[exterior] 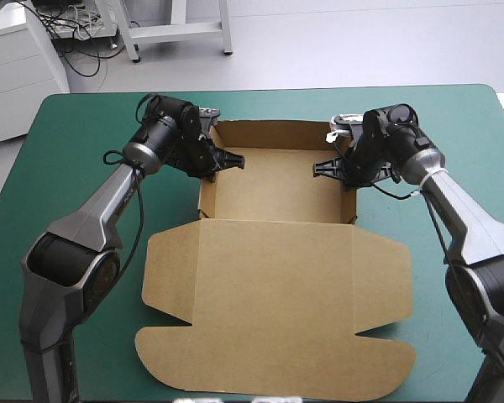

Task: Fold the box

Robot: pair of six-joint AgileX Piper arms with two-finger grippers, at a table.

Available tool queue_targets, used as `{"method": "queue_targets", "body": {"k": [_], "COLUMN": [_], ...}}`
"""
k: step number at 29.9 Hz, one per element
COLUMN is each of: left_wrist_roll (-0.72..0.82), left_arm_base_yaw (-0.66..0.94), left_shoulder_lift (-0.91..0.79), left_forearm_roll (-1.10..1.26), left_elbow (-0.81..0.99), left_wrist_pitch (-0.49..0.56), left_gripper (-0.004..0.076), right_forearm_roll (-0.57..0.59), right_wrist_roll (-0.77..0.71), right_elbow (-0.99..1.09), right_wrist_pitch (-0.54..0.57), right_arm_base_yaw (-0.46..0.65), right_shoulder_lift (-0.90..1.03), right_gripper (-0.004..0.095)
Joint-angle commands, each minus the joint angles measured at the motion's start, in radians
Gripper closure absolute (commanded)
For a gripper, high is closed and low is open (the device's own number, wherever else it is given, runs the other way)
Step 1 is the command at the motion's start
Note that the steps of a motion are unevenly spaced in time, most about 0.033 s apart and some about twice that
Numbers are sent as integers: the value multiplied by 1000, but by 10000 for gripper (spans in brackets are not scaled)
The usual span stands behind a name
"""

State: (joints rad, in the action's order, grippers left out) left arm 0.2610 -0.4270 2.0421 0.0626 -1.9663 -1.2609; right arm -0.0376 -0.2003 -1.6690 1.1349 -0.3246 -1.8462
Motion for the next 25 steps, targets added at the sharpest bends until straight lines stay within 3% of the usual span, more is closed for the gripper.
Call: {"method": "queue_targets", "body": {"k": [1,9,12,15,20,22,25], "left_wrist_roll": [3,-34,-96,-114,-112,-101,-100], "left_arm_base_yaw": [-9,-9,-9,-9,-9,-7,2], "left_shoulder_lift": [-40,-9,-5,-3,-3,-3,-3], "left_forearm_roll": [33,62,93,133,117,95,77], "left_elbow": [-37,-39,-39,-39,-39,-39,-46], "left_wrist_pitch": [-35,-35,-35,-35,-33,-35,-35], "left_gripper": [756,755,718,597,249,176,169], "right_forearm_roll": [-40,-1,-1,-1,15,47,76], "right_wrist_roll": [54,128,140,125,69,28,-5], "right_elbow": [-32,-36,-47,-54,-54,-54,-55], "right_wrist_pitch": [15,18,23,21,11,5,-9], "right_arm_base_yaw": [-3,-3,-3,-3,-3,-3,-3], "right_shoulder_lift": [21,2,2,2,2,2,2], "right_gripper": [925,916,825,656,308,219,183]}}
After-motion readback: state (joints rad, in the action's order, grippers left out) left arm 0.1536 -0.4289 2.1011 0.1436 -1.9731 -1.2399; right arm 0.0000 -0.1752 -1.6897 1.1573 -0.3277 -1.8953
